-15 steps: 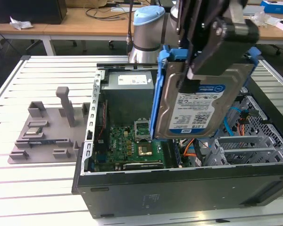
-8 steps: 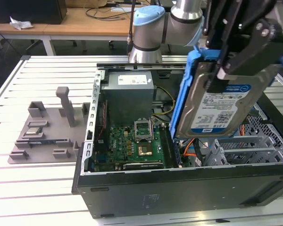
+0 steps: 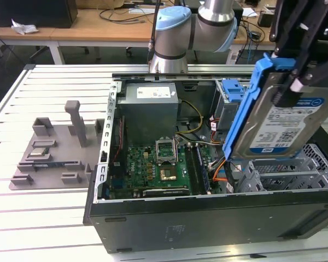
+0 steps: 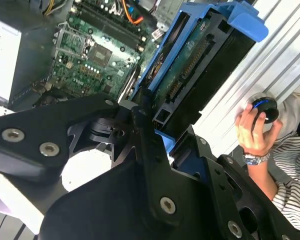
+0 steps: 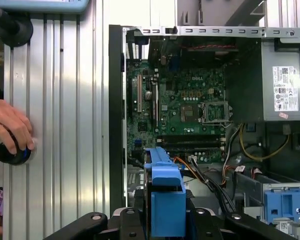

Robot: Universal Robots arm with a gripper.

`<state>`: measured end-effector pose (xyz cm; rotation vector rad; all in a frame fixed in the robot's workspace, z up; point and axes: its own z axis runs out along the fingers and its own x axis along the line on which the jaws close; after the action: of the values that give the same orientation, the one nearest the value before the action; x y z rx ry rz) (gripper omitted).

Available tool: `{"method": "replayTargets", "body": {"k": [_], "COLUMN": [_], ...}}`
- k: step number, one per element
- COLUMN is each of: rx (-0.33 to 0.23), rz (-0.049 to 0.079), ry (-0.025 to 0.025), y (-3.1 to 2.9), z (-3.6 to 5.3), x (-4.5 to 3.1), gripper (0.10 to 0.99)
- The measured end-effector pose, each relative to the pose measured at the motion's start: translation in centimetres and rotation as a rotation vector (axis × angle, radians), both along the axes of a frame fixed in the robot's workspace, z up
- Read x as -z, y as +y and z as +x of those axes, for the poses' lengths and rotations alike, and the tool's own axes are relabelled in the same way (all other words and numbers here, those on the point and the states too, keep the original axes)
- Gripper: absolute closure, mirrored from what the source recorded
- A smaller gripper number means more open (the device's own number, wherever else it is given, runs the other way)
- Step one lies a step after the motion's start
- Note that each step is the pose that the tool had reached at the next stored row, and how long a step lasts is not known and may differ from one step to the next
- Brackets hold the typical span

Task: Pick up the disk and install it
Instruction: 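Pick up the disk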

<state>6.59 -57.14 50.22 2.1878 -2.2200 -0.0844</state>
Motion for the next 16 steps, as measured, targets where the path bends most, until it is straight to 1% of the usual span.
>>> {"method": "replayTargets", "body": {"k": [1,3,5,13,15,16], "rx": [0.000,0.000,0.000,0.000,0.000,0.000], "rz": [0.000,0.000,0.000,0.000,0.000,0.000], "ry": [0.0000,0.0000,0.0001,0.0002,0.0002,0.0002], "y": [0.00,0.00,0.00,0.00,0.00,0.00], "z": [0.46,1.05,1.99,4.35,5.14,5.40], "x": [0.00,0.01,0.00,0.01,0.02,0.02], "gripper": [0.718,0.718,0.718,0.718,0.718,0.718]}}
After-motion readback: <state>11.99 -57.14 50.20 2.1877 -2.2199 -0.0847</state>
